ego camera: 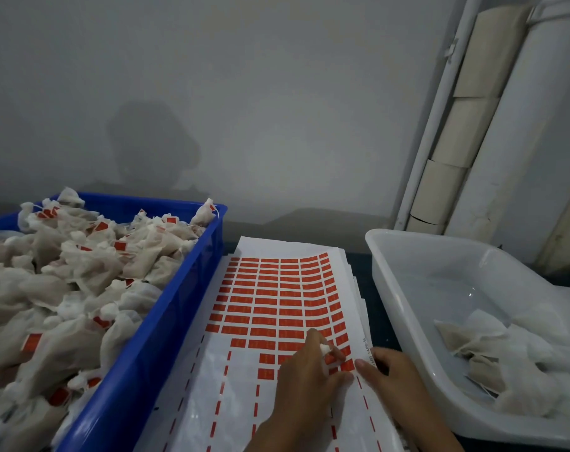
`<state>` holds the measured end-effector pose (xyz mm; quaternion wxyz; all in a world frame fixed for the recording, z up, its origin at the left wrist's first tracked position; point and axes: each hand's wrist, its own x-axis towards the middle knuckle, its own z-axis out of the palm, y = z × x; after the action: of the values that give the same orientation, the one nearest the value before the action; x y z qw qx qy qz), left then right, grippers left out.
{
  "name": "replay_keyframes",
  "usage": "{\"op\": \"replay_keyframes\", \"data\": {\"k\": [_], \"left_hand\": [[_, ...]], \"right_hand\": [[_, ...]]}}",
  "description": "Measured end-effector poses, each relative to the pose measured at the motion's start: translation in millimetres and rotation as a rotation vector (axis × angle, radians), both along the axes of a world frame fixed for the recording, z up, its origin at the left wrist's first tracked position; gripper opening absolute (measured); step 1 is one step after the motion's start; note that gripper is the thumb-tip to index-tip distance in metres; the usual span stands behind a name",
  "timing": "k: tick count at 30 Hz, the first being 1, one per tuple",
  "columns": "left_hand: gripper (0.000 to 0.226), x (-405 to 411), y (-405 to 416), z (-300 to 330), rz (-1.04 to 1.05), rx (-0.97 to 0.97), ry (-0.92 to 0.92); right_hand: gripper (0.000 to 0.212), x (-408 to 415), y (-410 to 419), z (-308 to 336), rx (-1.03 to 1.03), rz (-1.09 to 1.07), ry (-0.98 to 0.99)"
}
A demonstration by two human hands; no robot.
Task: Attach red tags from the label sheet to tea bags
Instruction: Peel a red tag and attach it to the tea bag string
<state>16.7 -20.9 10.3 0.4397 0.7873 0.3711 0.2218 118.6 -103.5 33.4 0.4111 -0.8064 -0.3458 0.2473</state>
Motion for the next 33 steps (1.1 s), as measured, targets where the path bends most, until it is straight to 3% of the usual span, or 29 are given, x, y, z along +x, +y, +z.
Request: {"op": "replay_keyframes", "data": {"k": [8,12,18,26,33], "left_hand": [[0.048,-5,-6,0,0.02,0.359,0.084],[0.052,-3,-5,-3,-0.01,0.41,0.103],[0.036,0,-9,-1,0.099,0.267,0.031],[0.039,1,-5,3,0.176,-0.025,-0.04],[0.034,-7,5,0,0.354,-0.068,-0.083]], "right_hand": [[0.024,-1,1,-4,0.092,-0.025,0.064],[0.024,-3,1,-3,0.109,-0.035,0.135],[0.018,-6,2,1,0.114,-0.008,0.12],[0.013,-6,4,0,0.103,-0.035,0.127],[0.004,-1,-1,-4,0.009,-0.076,0.014]]}}
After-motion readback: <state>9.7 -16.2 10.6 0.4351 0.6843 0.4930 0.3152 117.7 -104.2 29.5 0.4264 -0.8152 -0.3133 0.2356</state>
